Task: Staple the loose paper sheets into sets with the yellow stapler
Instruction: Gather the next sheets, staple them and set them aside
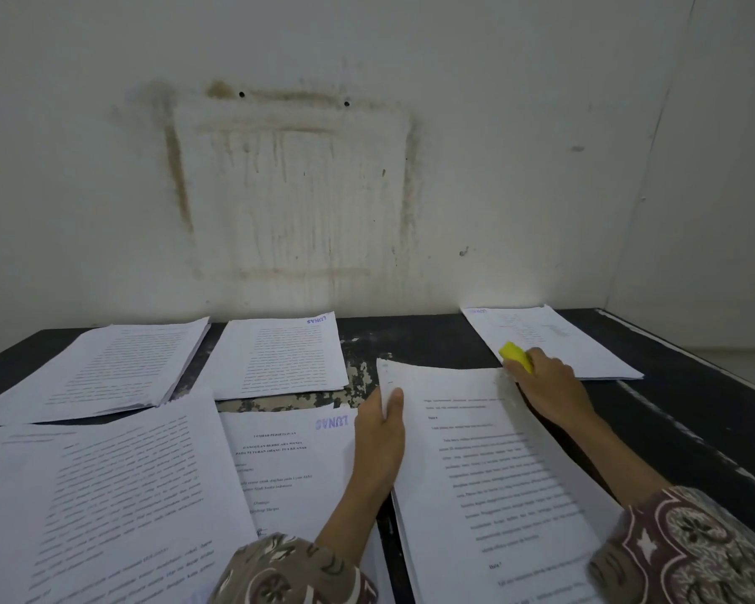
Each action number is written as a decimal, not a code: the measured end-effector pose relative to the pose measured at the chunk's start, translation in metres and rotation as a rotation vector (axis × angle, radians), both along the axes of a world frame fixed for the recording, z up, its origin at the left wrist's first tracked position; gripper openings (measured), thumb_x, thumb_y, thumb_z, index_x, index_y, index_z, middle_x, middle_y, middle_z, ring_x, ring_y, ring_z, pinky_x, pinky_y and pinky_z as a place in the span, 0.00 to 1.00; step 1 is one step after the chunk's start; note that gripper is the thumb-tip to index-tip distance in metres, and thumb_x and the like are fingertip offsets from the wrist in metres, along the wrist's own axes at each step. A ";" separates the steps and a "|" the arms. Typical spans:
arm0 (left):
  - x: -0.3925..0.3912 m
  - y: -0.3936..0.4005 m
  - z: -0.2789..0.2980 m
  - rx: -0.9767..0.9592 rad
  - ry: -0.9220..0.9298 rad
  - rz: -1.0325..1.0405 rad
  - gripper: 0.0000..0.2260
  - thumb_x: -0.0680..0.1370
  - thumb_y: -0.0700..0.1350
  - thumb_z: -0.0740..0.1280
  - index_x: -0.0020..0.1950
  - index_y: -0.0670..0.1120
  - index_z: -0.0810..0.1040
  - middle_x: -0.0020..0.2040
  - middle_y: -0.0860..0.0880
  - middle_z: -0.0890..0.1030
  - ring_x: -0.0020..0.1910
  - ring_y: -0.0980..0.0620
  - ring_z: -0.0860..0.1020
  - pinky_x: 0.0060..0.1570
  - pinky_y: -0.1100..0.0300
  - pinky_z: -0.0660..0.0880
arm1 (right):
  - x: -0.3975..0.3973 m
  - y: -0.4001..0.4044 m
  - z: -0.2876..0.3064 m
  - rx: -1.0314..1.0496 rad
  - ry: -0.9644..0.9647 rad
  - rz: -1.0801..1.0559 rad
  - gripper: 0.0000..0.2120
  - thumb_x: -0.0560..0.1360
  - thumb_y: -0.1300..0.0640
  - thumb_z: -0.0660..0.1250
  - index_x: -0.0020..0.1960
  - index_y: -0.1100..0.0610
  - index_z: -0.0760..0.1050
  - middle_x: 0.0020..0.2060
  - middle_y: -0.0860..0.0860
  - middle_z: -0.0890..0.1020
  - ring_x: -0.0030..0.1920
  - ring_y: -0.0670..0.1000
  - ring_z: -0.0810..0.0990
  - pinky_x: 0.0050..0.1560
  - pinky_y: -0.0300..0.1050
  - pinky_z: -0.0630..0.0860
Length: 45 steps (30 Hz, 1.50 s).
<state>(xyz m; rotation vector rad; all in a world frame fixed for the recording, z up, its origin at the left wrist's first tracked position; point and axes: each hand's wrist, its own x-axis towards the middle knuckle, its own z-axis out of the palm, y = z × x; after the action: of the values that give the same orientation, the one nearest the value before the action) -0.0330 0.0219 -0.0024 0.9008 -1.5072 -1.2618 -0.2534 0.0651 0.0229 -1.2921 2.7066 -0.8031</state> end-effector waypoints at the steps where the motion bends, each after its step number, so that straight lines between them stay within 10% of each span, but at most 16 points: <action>1: 0.000 0.000 0.000 0.006 0.002 -0.001 0.13 0.81 0.47 0.55 0.62 0.45 0.71 0.55 0.50 0.75 0.54 0.52 0.75 0.52 0.61 0.71 | -0.005 0.006 -0.005 0.047 0.042 -0.032 0.24 0.78 0.40 0.52 0.62 0.58 0.67 0.58 0.60 0.74 0.58 0.59 0.72 0.54 0.52 0.69; 17: 0.000 0.005 -0.003 -0.095 -0.148 -0.071 0.07 0.81 0.44 0.57 0.56 0.48 0.71 0.56 0.47 0.78 0.50 0.50 0.79 0.43 0.69 0.74 | -0.012 0.024 -0.020 0.037 0.328 -0.195 0.25 0.77 0.40 0.55 0.61 0.60 0.71 0.59 0.59 0.73 0.59 0.57 0.71 0.58 0.50 0.68; 24: -0.001 0.013 0.004 -0.368 -0.385 -0.126 0.12 0.80 0.44 0.56 0.59 0.42 0.73 0.49 0.52 0.76 0.37 0.64 0.72 0.38 0.82 0.69 | 0.041 0.021 0.005 -0.395 -0.426 0.193 0.24 0.78 0.46 0.58 0.41 0.67 0.77 0.38 0.57 0.79 0.38 0.50 0.75 0.38 0.41 0.69; 30: -0.008 0.019 0.003 -0.372 -0.541 -0.217 0.15 0.80 0.49 0.58 0.66 0.49 0.68 0.66 0.49 0.73 0.55 0.59 0.75 0.60 0.67 0.69 | 0.072 0.019 0.010 -0.371 -0.828 0.428 0.15 0.77 0.53 0.62 0.41 0.63 0.80 0.35 0.57 0.81 0.36 0.50 0.76 0.37 0.41 0.70; 33: -0.008 0.020 0.008 -0.482 -0.710 -0.225 0.24 0.79 0.48 0.59 0.74 0.47 0.57 0.74 0.50 0.63 0.70 0.51 0.66 0.70 0.58 0.61 | 0.067 0.021 0.009 -0.364 -0.887 0.514 0.10 0.76 0.63 0.61 0.40 0.65 0.78 0.32 0.55 0.79 0.33 0.49 0.76 0.36 0.40 0.69; 45: -0.009 0.026 0.007 -0.478 -0.793 -0.276 0.30 0.78 0.52 0.60 0.75 0.48 0.50 0.75 0.50 0.59 0.72 0.49 0.63 0.71 0.53 0.59 | 0.049 0.028 0.007 -0.204 -0.856 0.665 0.10 0.78 0.62 0.58 0.47 0.67 0.75 0.39 0.54 0.79 0.39 0.45 0.78 0.39 0.34 0.74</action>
<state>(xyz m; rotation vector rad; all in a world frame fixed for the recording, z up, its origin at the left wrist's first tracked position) -0.0420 0.0478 0.0045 0.9293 -2.4940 -0.6632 -0.2041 0.0928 0.0295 -1.3243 1.4552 -1.1783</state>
